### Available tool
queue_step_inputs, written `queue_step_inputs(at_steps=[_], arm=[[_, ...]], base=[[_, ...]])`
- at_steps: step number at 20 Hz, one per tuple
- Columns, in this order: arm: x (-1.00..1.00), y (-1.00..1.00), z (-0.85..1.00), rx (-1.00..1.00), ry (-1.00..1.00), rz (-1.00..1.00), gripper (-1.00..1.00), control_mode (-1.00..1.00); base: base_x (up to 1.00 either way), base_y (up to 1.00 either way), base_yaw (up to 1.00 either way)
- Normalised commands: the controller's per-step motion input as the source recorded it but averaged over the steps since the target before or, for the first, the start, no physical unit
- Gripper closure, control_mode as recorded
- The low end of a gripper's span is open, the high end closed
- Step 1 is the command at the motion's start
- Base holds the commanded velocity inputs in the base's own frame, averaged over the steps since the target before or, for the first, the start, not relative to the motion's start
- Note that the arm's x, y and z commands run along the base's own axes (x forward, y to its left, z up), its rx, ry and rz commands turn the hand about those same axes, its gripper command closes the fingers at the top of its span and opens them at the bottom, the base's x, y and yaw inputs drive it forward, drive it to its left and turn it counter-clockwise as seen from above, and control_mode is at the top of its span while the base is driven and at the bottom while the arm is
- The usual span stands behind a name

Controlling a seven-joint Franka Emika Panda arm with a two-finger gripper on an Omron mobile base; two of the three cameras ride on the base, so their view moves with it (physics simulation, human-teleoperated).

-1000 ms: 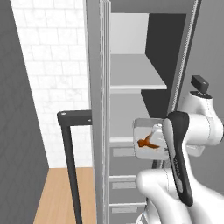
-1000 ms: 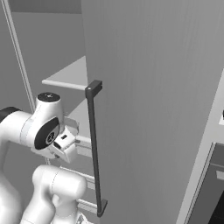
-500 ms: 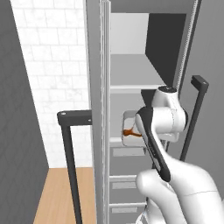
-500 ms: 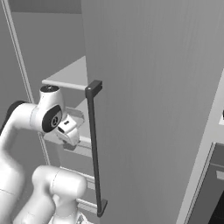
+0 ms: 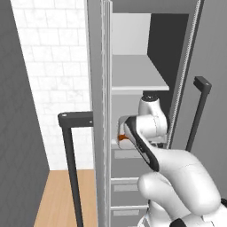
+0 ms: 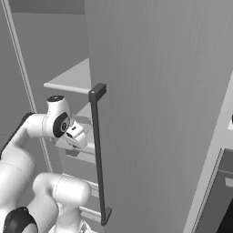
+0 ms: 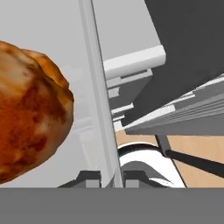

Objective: Take the meat container that has the chicken drumstick and place it on the second highest rack of the freezer. Then take the vegetable container that has the mushroom and tomato and place it on the highest rack of the freezer.

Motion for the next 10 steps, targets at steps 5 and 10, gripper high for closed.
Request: queue_step_inputs(at_steps=[5, 10], arm=[[0.69, -0.16, -0.08, 0.0, -0.01, 0.0, 1.0, -1.0], [0.59, -0.09, 0.0, 0.0, 0.0, 0.0, 1.0, -1.0]], base=[[0.0, 0.0, 0.0], [0.0, 0.0, 0.0]])
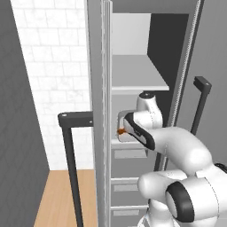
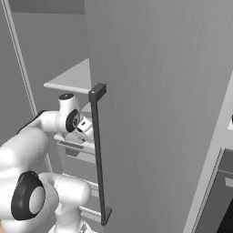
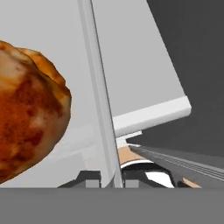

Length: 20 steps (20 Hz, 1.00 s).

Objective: Take the meat container that has the chicken drumstick and place it on the second highest rack of the freezer. Then take the vegetable container that has the mushroom and tomato and place it on the highest rack of the freezer.

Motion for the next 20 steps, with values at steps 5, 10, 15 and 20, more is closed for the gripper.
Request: queue_step_inputs(at_steps=[5, 10, 15, 20], arm=[[0.42, 0.0, -0.07, 0.0, 0.0, 0.0, 1.0, -1.0], [0.35, 0.0, -0.35, 0.0, 0.0, 0.0, 1.0, -1.0], [0.28, 0.0, -0.45, 0.0, 0.0, 0.0, 1.0, -1.0], [0.16, -0.02, -0.11, 0.0, -0.05, 0.0, 1.0, -1.0]], base=[[0.0, 0.0, 0.0], [0.0, 0.0, 0.0], [0.0, 0.0, 0.0], [0.0, 0.0, 0.0]])
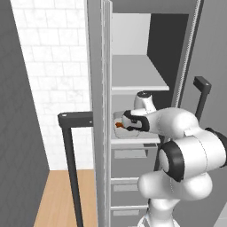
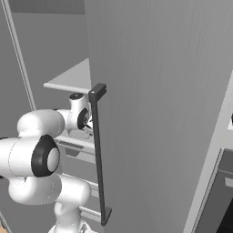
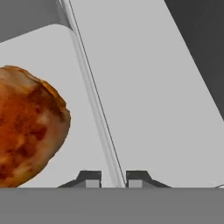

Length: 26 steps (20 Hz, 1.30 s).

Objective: Take the meat container that has the chicken drumstick and place it on the second highest rack of the freezer. Then take the vegetable container that has the mushroom and tomato and place it on the highest rack of the freezer.

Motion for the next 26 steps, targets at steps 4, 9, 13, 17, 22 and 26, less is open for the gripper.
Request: queue_step_inputs(at_steps=[4, 9, 13, 17, 22, 26], arm=[[0.05, -0.01, 0.0, 0.0, -0.02, 0.0, 1.0, -1.0], [0.0, 0.0, 0.0, 0.0, 0.0, 0.0, -1.0, -1.0], [0.0, 0.0, 0.0, 0.0, 0.0, 0.0, -1.0, -1.0], [-0.05, 0.0, 0.0, 0.0, -0.01, 0.0, -1.0, -1.0], [-0.41, 0.0, 0.0, 0.0, -0.14, 0.0, -1.0, -1.0], [-0.24, 0.0, 0.05, 0.0, -0.11, 0.0, -1.0, -1.0]], base=[[0.0, 0.0, 0.0], [0.0, 0.0, 0.0], [0.0, 0.0, 0.0], [0.0, 0.0, 0.0], [0.0, 0.0, 0.0], [0.0, 0.0, 0.0]])
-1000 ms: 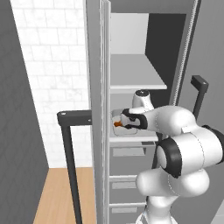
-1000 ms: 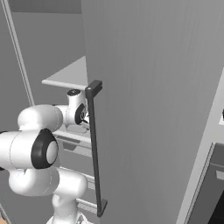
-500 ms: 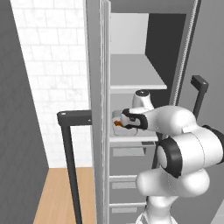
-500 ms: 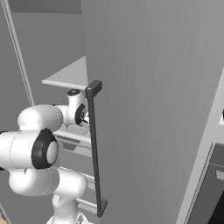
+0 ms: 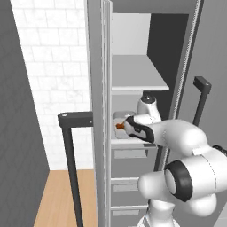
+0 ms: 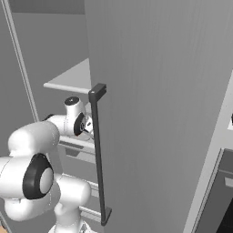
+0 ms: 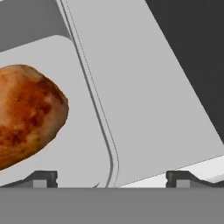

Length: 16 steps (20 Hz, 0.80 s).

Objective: Take the meat container that has the chicken drumstick and place it on the second highest rack of the freezer. Then take the vegetable container that has the mushroom and tomato and place it on the highest rack of the freezer.

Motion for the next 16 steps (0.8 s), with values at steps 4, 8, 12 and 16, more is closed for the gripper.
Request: queue_step_inputs(at_steps=[4, 8, 12, 16], arm=[[-0.14, 0.0, 0.51, 0.0, -0.04, 0.0, -1.0, -1.0], [-0.27, 0.0, 0.7, 0.03, -0.02, 0.0, -1.0, -1.0], [-0.47, 0.0, 0.62, 0.04, -0.01, 0.01, -1.0, -1.0], [-0.77, 0.0, 0.31, 0.0, 0.07, 0.03, -1.0, -1.0]], base=[[0.0, 0.0, 0.0], [0.0, 0.0, 0.0], [0.0, 0.0, 0.0], [0.0, 0.0, 0.0]])
